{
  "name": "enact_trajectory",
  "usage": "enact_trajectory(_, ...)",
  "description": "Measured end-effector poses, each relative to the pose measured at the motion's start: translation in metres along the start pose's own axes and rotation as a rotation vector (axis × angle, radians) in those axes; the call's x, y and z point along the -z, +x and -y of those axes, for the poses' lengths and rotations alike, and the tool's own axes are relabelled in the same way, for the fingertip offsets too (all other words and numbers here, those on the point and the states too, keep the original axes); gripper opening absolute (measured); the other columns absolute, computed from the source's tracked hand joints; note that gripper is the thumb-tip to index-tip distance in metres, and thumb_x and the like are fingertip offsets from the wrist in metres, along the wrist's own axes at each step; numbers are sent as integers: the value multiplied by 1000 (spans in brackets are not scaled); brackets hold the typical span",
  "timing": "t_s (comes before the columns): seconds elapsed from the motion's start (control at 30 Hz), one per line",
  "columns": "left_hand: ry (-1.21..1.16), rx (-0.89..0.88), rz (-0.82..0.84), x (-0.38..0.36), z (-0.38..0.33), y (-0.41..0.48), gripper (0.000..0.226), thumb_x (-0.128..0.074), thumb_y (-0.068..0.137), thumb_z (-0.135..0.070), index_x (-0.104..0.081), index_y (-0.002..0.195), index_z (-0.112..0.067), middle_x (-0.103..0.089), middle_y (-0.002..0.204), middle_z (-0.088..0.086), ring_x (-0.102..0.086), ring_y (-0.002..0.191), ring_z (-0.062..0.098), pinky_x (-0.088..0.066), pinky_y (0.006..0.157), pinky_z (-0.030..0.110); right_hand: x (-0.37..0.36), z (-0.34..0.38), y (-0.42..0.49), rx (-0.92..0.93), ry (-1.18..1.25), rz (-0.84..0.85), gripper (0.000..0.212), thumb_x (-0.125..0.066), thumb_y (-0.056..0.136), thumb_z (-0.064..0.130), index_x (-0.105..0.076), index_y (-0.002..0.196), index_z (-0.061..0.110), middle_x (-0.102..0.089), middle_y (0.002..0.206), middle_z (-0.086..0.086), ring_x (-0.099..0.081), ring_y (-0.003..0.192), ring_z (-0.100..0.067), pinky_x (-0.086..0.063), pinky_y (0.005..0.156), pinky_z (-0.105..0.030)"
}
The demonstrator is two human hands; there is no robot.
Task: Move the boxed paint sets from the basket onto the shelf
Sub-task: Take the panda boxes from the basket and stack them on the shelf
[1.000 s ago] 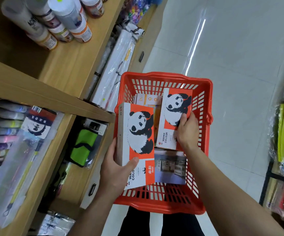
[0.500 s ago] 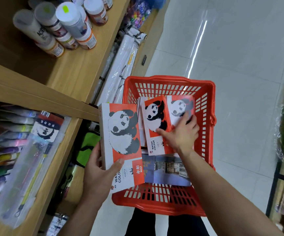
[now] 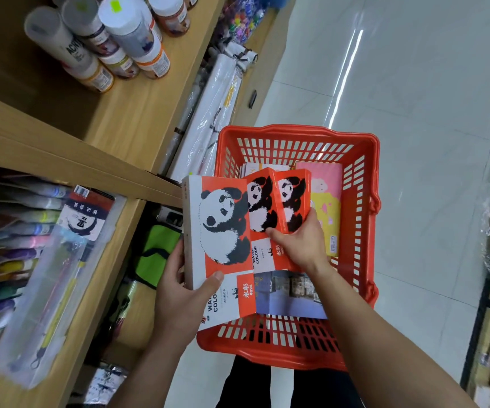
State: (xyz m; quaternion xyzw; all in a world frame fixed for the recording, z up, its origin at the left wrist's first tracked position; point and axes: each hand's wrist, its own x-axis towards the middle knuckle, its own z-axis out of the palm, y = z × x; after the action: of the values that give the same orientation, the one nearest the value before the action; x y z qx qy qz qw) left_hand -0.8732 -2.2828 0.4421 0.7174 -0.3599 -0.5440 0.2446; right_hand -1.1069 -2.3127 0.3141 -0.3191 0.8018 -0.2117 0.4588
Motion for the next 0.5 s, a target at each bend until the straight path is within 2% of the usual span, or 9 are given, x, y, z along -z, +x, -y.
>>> enact_trajectory(0.1,1,-4,0,1,3,1,77,-84,78,-14,-50,113,-74,-77,104,-16,-76,87,12,-60,57,25,-9,2,-7,34,-10,-3,97,-85,73,49,-36,144,5,-55,137,-16,-56,126,-36,-50,103,-50)
enact_trajectory(0.17,8,-4,12,3,3,1,77,-83,79,-14,-49,112,-75,-76,102,-18,-76,86,11,-59,57,23,-20,5,-13,76,-118,10,106,-77,81,52,-19,157,5,-47,146,-20,-51,130,-39,-49,103,-48)
enact_trajectory(0.23,13,-4,23,5,4,2,75,-83,80,-15,-51,112,-74,-77,101,-16,-76,86,12,-60,58,25,-26,10,-16,113,-180,38,111,-72,83,55,-7,160,9,-49,142,-20,-55,122,-41,-49,95,-47)
enact_trajectory(0.3,8,8,29,9,5,4,70,-82,81,-16,-53,114,-70,-77,103,-12,-76,89,14,-62,62,30,-25,14,-13,125,-155,61,106,-73,81,54,-13,157,13,-58,131,-16,-60,113,-39,-52,91,-45)
enact_trajectory(0.37,-6,26,42,13,7,5,65,-81,82,-15,-56,123,-58,-78,103,-7,-77,91,19,-63,63,33,-16,16,-13,121,-59,71,94,-77,78,48,-27,151,16,-63,128,-10,-62,114,-34,-53,94,-49)
enact_trajectory(0.43,-28,36,51,16,6,4,62,-81,83,-15,-56,129,-48,-79,101,-3,-77,88,21,-61,59,29,-4,13,-21,114,2,46,85,-78,76,45,-35,146,21,-65,128,-4,-64,114,-29,-54,95,-50)
enact_trajectory(0.5,-45,30,63,18,3,1,60,-80,84,-14,-58,130,-44,-79,100,-3,-77,85,20,-59,57,26,10,12,-37,104,52,-1,74,-78,74,46,-43,137,29,-69,117,8,-68,106,-23,-56,91,-46)
